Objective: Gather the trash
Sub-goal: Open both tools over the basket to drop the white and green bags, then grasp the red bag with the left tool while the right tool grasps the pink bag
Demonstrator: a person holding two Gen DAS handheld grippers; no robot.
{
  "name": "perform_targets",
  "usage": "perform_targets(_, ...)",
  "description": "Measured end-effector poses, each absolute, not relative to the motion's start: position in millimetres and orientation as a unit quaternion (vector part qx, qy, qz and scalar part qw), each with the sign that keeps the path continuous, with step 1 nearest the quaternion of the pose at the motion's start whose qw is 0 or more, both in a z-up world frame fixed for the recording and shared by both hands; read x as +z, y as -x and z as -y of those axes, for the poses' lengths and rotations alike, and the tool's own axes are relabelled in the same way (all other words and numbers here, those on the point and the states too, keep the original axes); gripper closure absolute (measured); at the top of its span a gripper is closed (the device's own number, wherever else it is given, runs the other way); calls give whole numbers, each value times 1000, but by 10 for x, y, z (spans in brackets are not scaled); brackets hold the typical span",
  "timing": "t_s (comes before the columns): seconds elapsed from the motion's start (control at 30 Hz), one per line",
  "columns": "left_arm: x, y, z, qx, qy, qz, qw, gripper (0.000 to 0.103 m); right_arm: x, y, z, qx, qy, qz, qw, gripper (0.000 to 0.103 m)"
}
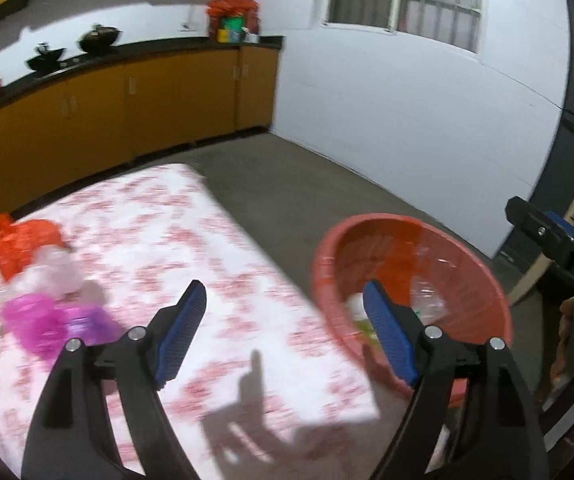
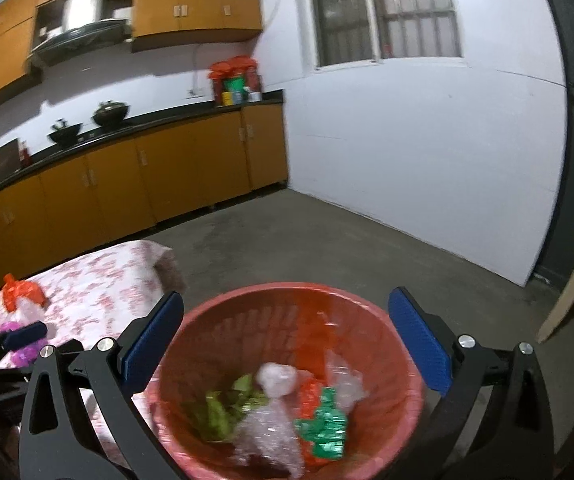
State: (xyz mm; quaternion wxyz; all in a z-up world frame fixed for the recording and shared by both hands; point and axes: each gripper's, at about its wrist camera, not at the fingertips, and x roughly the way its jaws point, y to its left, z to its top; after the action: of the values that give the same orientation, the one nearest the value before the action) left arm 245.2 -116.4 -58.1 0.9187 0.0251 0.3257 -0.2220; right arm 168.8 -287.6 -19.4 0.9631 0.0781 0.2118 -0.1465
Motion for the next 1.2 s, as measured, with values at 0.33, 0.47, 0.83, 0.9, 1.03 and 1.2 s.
perform_targets(0.33,-500,-2354,-256,-58,5,-308,950,24,-159,-1973,1995,-26,-53,-225,973,2)
perform_targets(0.47,-544,-2371,-846,11,12,-312,950,24,-159,-2112,1471,34,-21,-233,972,2)
perform_targets(0.83,-646,-2358,-1990,121,41,-317,940,21,-530,-2659,223,155,34,-306,939,2)
perform_targets(0.9,-665,-2406,-2083,123,45,-319,939,21,-626,-2789,95,157,41,-322,933,2)
perform_targets(1.03,-719,-2538,-2151,119,50,-322,938,18,-751,-2901,-4,160,52,-343,924,2)
perform_targets(1.2,-808,-2753,-2176,111,55,-336,934,16,-825,-2977,-74,168,69,-358,916,2)
